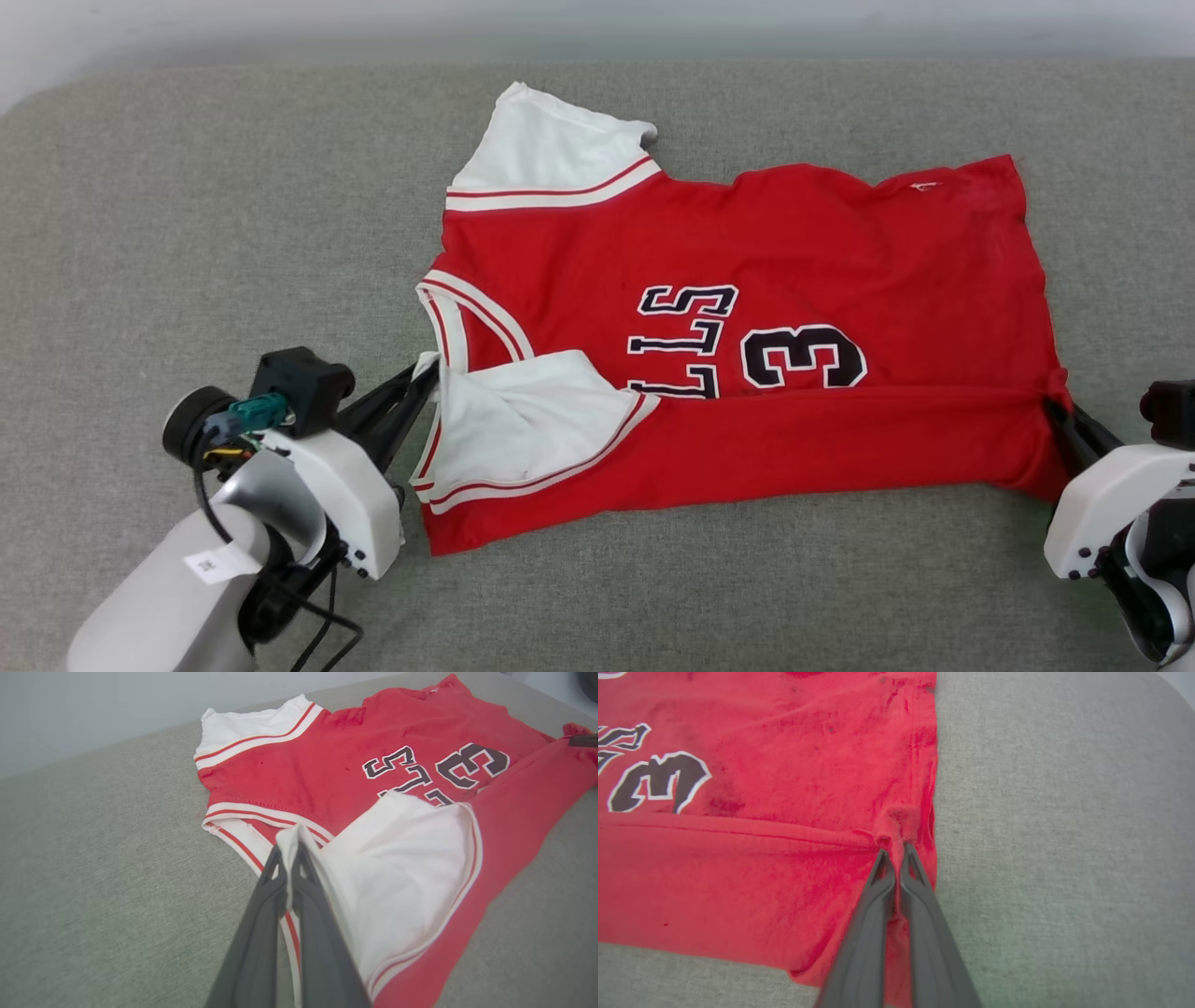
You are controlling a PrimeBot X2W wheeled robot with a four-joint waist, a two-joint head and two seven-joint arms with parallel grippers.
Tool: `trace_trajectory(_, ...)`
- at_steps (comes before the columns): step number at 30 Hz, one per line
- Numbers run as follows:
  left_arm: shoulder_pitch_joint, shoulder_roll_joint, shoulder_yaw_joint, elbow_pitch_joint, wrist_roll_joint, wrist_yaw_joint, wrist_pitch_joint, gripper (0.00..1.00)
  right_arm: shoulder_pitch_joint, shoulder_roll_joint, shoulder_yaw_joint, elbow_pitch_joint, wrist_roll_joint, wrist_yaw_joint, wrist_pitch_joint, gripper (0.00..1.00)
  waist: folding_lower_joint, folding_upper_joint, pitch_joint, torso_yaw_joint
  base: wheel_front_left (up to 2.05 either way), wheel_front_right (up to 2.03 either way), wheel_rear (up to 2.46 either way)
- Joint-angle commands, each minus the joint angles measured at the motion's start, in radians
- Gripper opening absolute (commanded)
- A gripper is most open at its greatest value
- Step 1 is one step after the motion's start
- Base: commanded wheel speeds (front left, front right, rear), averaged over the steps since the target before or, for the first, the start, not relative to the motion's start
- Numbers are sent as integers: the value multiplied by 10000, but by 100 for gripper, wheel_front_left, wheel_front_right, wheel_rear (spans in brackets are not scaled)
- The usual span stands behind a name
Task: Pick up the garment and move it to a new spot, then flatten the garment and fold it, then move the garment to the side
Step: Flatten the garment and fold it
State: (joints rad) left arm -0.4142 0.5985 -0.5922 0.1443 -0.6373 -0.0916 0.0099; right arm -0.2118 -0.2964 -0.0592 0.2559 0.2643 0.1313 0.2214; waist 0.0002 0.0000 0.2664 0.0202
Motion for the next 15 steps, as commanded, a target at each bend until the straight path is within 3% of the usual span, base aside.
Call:
trace_trajectory(1,-345,-156,-135,349,99,-96,-49,0,-253,98,-54,198,-149,-12,-19,0,-2,0,140,21,0,0,0)
trace_trajectory(4,-695,-382,-358,959,134,-192,-88,0,-396,206,-127,486,-358,-12,-14,0,-2,0,216,39,0,0,0)
trace_trajectory(5,-803,-443,-436,1189,167,-203,-100,13,-414,250,-159,625,-445,-14,91,12,-2,0,227,40,0,0,0)
trace_trajectory(6,-922,-493,-522,1374,261,-225,-183,95,-440,351,-209,752,-417,-14,199,100,-2,0,225,39,0,0,0)
trace_trajectory(7,-1041,-551,-581,1586,349,-230,-305,100,-504,408,-246,811,-507,-14,162,100,-2,0,214,31,0,0,0)
trace_trajectory(15,-1167,-1082,-644,2740,436,-152,-1252,100,-683,701,-380,916,-747,-12,-233,100,-2,0,-217,2,0,0,0)
